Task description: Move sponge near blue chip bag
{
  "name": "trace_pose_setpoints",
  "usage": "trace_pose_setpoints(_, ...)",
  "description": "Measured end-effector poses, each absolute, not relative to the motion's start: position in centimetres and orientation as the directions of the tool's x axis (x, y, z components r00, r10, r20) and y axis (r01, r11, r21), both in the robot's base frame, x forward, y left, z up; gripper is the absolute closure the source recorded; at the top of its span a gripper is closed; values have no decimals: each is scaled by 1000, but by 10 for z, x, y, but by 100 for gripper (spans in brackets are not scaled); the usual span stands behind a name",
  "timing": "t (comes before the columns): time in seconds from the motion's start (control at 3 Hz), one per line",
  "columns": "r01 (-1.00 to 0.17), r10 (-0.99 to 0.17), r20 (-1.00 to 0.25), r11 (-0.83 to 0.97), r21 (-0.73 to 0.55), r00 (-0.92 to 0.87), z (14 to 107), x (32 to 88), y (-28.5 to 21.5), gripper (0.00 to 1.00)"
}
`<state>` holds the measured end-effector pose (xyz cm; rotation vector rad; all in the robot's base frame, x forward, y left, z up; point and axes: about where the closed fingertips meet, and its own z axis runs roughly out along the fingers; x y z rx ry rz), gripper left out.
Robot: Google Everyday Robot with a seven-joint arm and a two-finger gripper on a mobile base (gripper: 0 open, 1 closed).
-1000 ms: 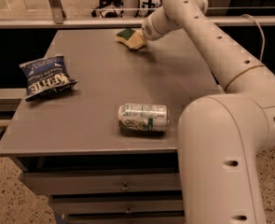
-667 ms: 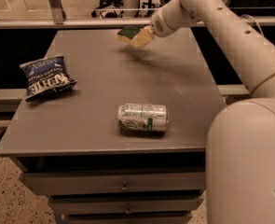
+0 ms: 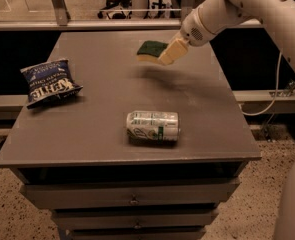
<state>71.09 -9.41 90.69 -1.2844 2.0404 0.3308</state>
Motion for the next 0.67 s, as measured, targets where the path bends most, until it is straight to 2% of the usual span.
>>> trace_pose_setpoints(0.67,-938,-781,-608,302,-172,-140,917,629,-105,100)
